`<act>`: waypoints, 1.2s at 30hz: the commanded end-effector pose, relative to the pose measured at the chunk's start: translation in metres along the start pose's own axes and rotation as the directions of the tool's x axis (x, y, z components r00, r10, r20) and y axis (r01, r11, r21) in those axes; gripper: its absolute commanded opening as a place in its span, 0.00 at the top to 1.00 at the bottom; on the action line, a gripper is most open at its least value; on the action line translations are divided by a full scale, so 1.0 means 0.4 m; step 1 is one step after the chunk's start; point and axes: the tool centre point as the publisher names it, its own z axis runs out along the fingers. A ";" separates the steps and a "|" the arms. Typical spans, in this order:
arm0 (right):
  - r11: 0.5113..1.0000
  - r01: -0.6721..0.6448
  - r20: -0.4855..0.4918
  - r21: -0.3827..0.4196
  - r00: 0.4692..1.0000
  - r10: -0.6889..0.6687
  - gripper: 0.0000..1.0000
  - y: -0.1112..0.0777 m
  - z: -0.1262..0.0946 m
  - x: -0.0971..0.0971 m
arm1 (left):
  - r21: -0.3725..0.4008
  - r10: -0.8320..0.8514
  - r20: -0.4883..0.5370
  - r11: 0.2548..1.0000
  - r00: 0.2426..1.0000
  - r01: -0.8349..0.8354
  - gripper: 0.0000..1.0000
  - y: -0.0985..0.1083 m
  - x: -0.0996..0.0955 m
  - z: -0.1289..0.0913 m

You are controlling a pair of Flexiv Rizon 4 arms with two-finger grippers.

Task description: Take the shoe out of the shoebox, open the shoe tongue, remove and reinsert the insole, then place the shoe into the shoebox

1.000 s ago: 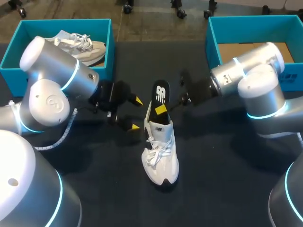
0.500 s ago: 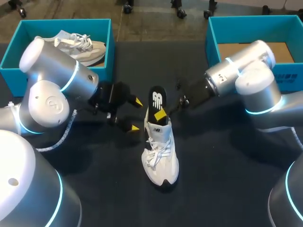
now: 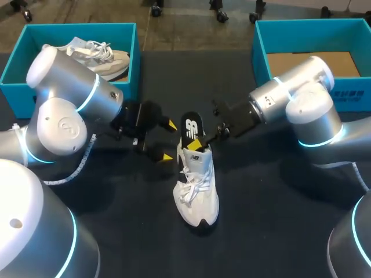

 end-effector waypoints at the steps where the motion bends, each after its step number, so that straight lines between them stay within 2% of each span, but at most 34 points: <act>1: 1.000 0.003 0.022 0.009 1.000 -0.003 0.79 0.012 -0.020 0.018 | 0.005 0.001 0.000 1.000 1.000 -0.001 0.00 0.003 -0.006 0.001; 5: 1.000 0.021 0.042 0.011 0.999 -0.021 0.73 0.029 -0.040 0.019 | 0.009 -0.007 0.007 1.000 1.000 0.007 0.00 0.010 -0.006 -0.004; 10: 1.000 0.029 0.046 0.011 0.999 -0.030 0.75 0.042 -0.050 0.005 | 0.008 -0.014 0.011 1.000 1.000 0.014 0.00 0.019 -0.003 -0.008; 12: 0.999 0.039 0.031 0.011 0.999 -0.040 0.83 0.049 -0.047 -0.005 | 0.007 -0.016 0.012 1.000 1.000 0.016 0.00 0.021 -0.003 -0.010; 13: 0.999 0.040 0.023 0.017 0.999 -0.041 1.00 0.053 -0.043 -0.010 | 0.007 -0.018 0.013 1.000 1.000 0.017 0.00 0.021 -0.003 -0.011; 19: 0.998 0.045 -0.025 0.036 0.999 -0.045 1.00 0.050 -0.021 -0.019 | 0.003 -0.021 0.014 1.000 1.000 0.020 0.00 0.022 -0.001 -0.014; 31: 0.995 -0.063 -0.079 0.071 0.995 0.069 1.00 -0.044 0.032 0.004 | 0.001 -0.014 0.008 1.000 1.000 0.014 0.00 0.014 0.005 -0.007; 33: 0.995 -0.068 -0.076 0.071 0.994 0.073 0.97 -0.046 0.033 0.003 | 0.001 -0.014 0.008 1.000 1.000 0.014 0.00 0.014 0.006 -0.007; 36: 0.996 -0.059 -0.056 0.063 0.996 0.062 0.85 -0.035 0.020 0.007 | 0.001 -0.013 0.006 1.000 1.000 0.013 0.00 0.013 0.006 -0.005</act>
